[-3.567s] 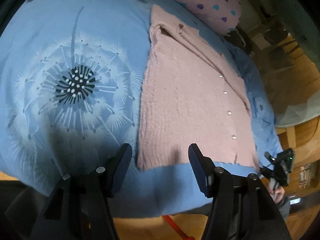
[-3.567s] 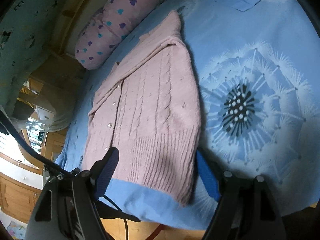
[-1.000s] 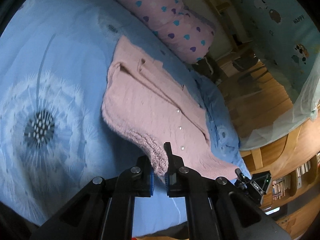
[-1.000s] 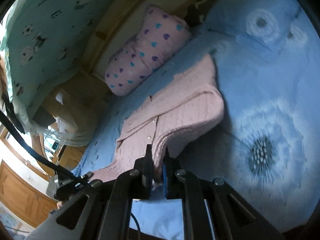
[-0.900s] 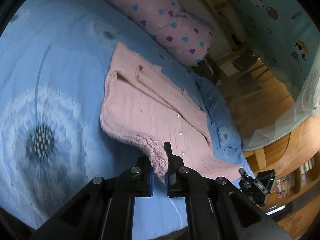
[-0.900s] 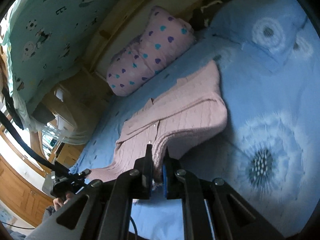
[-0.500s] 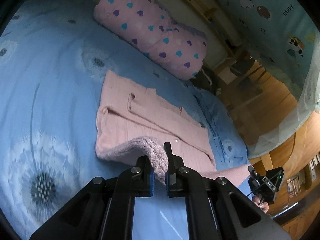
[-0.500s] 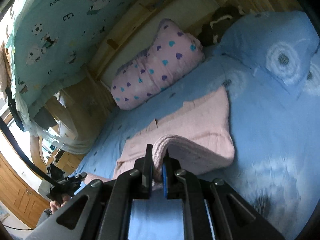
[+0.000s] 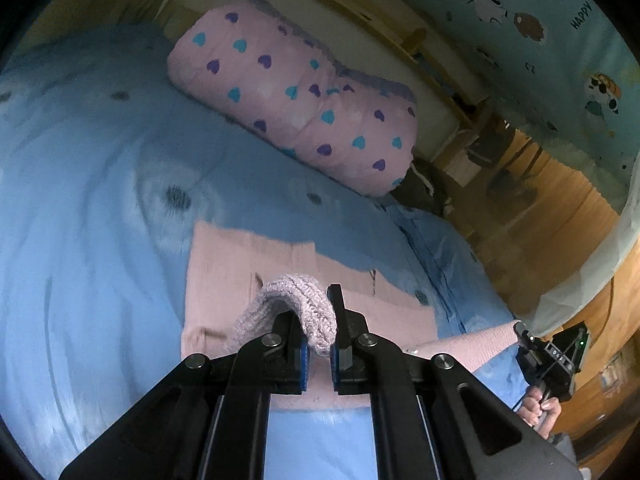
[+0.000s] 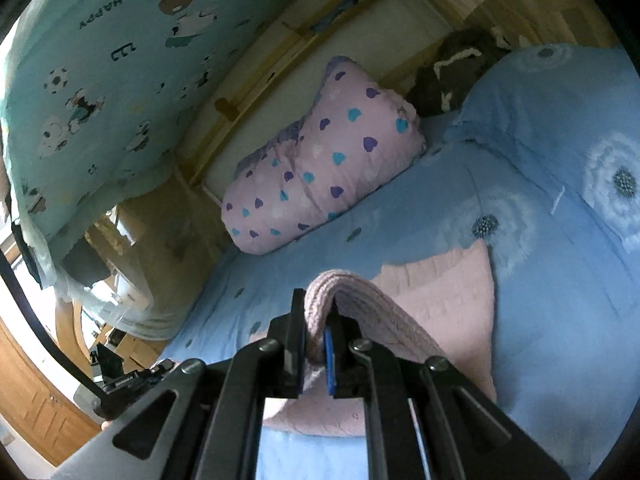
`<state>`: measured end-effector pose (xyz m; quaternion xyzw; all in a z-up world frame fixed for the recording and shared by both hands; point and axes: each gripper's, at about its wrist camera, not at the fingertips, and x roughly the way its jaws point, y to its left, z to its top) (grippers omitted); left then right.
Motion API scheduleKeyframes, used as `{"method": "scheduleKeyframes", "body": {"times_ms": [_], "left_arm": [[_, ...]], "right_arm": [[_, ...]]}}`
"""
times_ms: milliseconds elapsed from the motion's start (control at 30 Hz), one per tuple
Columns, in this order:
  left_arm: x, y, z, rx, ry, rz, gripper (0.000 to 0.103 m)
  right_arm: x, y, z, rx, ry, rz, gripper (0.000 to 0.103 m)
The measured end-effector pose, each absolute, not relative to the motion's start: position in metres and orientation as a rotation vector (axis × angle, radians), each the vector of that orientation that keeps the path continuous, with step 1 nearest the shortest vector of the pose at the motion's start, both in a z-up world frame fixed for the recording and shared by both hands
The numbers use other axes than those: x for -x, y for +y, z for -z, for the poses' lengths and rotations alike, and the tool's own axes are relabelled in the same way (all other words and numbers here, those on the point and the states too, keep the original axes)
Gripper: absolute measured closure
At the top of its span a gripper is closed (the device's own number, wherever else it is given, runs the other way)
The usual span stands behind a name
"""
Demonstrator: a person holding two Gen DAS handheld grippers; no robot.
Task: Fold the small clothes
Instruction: 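Close the right gripper on the hem while the left gripper holds the hem, then lift the hem with both grippers, fold it toward the collar, open both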
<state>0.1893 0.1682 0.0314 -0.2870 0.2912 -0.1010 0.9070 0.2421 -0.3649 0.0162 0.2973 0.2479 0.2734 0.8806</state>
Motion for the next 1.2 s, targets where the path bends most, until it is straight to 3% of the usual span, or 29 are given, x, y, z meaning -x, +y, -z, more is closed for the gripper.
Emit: {"method": "scheduleKeyframes", "body": {"times_ms": [733, 1200], "left_arm": [[-0.282, 0.183, -0.026, 0.626, 0.610, 0.181, 0.102], [-0.324, 0.196, 0.010, 0.669, 0.681, 0.169, 0.102]], "right_arm": [[-0.344, -0.358, -0.004, -0.625, 0.561, -0.517, 0.096], [-0.390, -0.355, 0.030, -0.653, 0.627, -0.490, 0.096]]}}
